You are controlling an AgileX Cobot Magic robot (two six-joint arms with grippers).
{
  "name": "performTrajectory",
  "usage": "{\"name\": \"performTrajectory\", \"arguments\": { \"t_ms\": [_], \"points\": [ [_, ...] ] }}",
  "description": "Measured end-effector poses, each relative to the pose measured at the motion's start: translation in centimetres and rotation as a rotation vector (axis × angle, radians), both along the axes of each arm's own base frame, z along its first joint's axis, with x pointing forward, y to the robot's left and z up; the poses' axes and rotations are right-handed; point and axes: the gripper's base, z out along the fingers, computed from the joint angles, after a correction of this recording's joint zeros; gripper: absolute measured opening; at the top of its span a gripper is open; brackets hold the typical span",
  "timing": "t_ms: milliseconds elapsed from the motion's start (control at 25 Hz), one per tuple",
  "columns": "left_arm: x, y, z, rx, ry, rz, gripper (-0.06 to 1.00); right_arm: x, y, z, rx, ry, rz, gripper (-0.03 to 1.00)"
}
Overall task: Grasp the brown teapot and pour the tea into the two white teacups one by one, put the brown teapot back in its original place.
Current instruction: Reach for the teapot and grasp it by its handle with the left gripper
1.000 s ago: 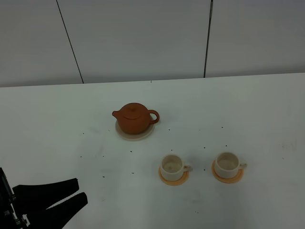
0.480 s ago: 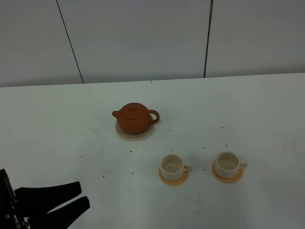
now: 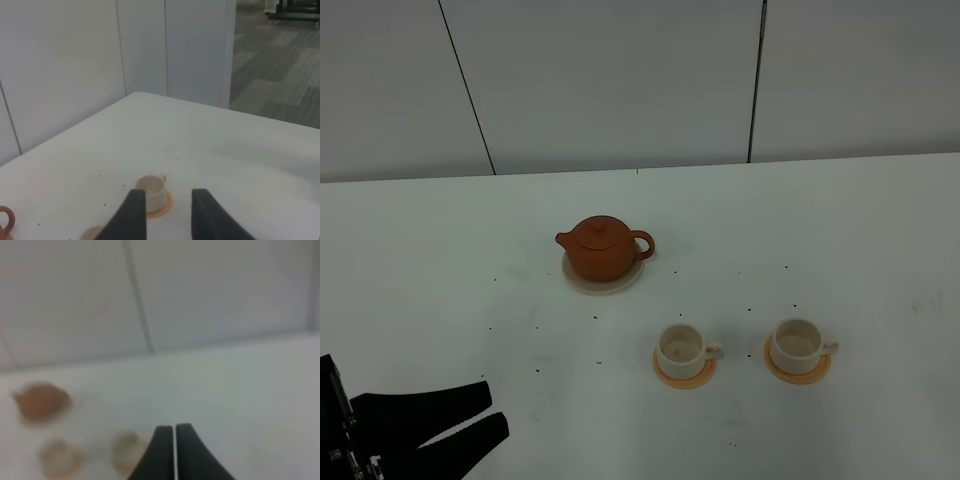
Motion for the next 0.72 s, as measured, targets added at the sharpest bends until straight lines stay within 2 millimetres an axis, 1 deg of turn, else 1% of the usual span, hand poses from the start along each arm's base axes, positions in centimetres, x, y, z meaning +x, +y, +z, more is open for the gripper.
{"name": "performTrajectory", "arguments": {
  "t_ms": [120, 280, 440, 720],
  "points": [
    [0.0, 0.0, 0.0, 0.0, 0.0, 0.0, 0.29, -0.1, -0.3, -1.5, -0.011, 0.146, -0.038, -0.01],
    [0.0, 0.0, 0.0, 0.0, 0.0, 0.0, 0.29, 0.3, -0.8, -2.6, -0.053, 0.199, -0.084, -0.01],
    [0.0, 0.0, 0.0, -0.017, 0.024, 0.004, 0.29, 1.3, -0.9, -4.7, -0.069, 0.281, -0.09, -0.01],
    [0.0, 0.0, 0.0, -0.087, 0.128, 0.031, 0.29, 1.4, -0.9, -5.0, -0.072, 0.291, -0.09, 0.0]
  ]
}}
